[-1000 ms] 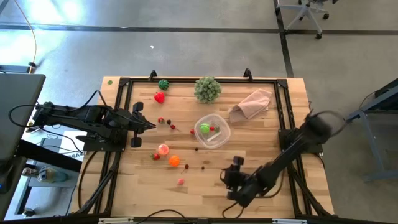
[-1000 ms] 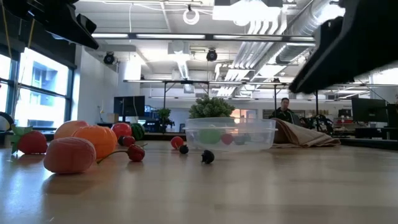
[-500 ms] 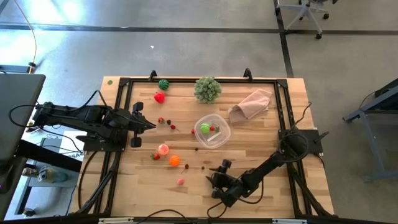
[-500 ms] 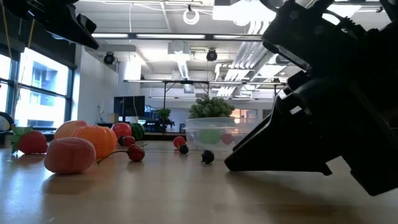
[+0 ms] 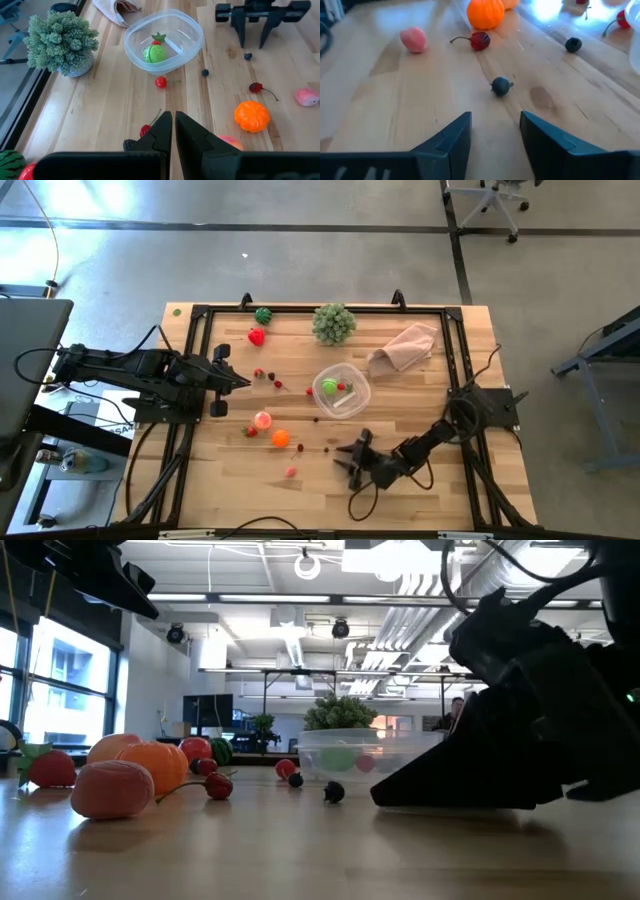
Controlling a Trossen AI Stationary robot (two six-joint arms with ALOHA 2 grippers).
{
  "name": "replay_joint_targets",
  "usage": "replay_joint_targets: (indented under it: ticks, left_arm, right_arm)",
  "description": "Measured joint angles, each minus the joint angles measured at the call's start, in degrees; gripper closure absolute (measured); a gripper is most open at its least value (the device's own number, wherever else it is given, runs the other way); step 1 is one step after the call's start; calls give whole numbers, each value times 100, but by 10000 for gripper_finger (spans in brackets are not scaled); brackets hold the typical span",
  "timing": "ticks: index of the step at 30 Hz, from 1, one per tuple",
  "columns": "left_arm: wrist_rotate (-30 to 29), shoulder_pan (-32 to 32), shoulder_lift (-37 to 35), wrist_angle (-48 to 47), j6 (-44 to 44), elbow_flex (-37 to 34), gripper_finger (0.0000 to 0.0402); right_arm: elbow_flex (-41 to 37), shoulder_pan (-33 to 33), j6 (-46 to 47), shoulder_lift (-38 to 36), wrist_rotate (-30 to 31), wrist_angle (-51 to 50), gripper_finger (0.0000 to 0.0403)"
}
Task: Pick and placing Produce into tupperware
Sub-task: Put the bottom blueberry into the container
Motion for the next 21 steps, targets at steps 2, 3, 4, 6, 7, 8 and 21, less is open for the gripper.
replay_joint_targets:
  ticks: [2,3,4,6,7,8,21]
  left_arm:
    - [-2,0,1,0,-1,0,387]
    - [0,1,1,0,1,0,387]
    - [0,0,1,0,-1,0,387]
    - [-2,2,0,0,0,0,387]
    - [0,0,1,0,-1,0,387]
    - [-1,1,0,0,0,0,387]
    - [-2,0,1,0,0,0,387]
  right_arm:
    - [-91,-89,33,-22,-196,110,249]
    - [-103,-130,-8,-30,-292,126,252]
    - [-96,-169,-128,-30,-369,127,254]
    - [-17,-232,-385,-21,-426,80,257]
    - [33,-268,-533,-14,-457,50,258]
    - [78,-312,-656,-9,-494,27,258]
    - [316,-719,-967,-6,-1015,-247,258]
